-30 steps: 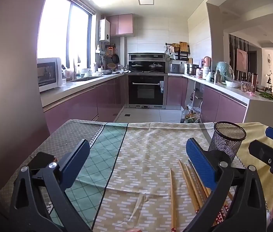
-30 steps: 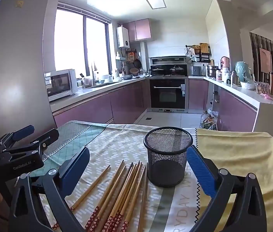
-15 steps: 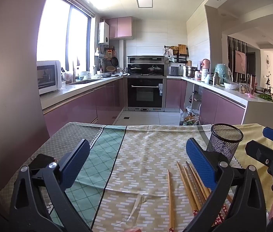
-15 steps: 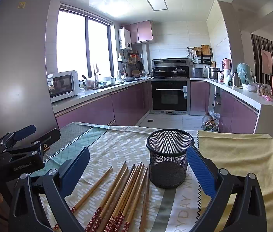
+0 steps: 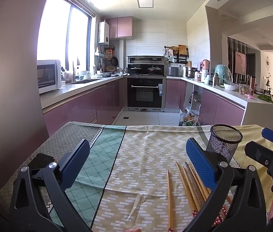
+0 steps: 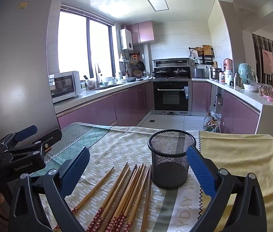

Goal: Organize utensils

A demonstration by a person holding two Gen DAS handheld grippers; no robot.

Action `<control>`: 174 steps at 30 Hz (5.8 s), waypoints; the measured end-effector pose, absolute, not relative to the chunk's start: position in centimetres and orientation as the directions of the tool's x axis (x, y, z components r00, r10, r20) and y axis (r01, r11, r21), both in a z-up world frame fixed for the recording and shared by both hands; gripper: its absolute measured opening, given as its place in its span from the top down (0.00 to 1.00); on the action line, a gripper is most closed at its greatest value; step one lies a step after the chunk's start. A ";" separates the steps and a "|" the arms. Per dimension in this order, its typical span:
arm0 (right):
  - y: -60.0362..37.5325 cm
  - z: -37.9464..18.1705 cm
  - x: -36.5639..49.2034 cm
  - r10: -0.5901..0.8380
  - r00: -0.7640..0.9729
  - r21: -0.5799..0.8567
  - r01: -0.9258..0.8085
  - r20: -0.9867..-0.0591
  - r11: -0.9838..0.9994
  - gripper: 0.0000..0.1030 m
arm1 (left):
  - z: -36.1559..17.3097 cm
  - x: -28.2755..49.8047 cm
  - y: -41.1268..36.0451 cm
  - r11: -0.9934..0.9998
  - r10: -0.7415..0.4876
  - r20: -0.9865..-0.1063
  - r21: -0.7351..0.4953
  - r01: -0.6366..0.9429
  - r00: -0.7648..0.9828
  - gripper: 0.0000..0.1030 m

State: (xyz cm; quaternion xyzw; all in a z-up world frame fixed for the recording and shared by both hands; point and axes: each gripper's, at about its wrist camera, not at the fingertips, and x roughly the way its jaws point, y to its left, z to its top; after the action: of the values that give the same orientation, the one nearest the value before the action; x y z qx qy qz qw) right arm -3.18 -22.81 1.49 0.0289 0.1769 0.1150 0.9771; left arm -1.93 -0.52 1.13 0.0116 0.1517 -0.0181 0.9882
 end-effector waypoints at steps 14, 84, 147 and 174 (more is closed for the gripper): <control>-22.5 1.4 -2.9 0.244 0.909 0.104 -0.221 -0.339 0.970 0.06 | 1.1 -2.0 -0.5 0.999 -0.032 -0.301 0.015 0.038 0.953 0.05; -23.2 0.9 -2.7 0.240 0.924 0.107 -0.218 -0.299 0.970 0.06 | 1.2 -1.8 -1.0 0.998 -0.055 -0.263 0.004 0.057 0.963 0.05; -25.6 -1.4 1.5 0.409 0.661 0.252 -0.324 -0.629 0.912 0.94 | -4.0 5.2 -3.8 0.900 -0.386 -0.704 -0.147 0.409 0.596 0.93; -30.0 11.0 4.3 0.424 0.826 0.199 -0.375 -0.371 0.905 0.95 | 14.0 7.7 -6.5 0.779 -0.626 -0.372 -0.256 0.573 0.685 0.93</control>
State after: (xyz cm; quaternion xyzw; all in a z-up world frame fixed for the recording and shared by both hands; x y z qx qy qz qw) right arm 4.30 -30.02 11.01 0.0587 0.2071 0.2095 0.9538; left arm 7.68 -6.48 13.96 -0.0594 0.2243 -0.3271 0.9160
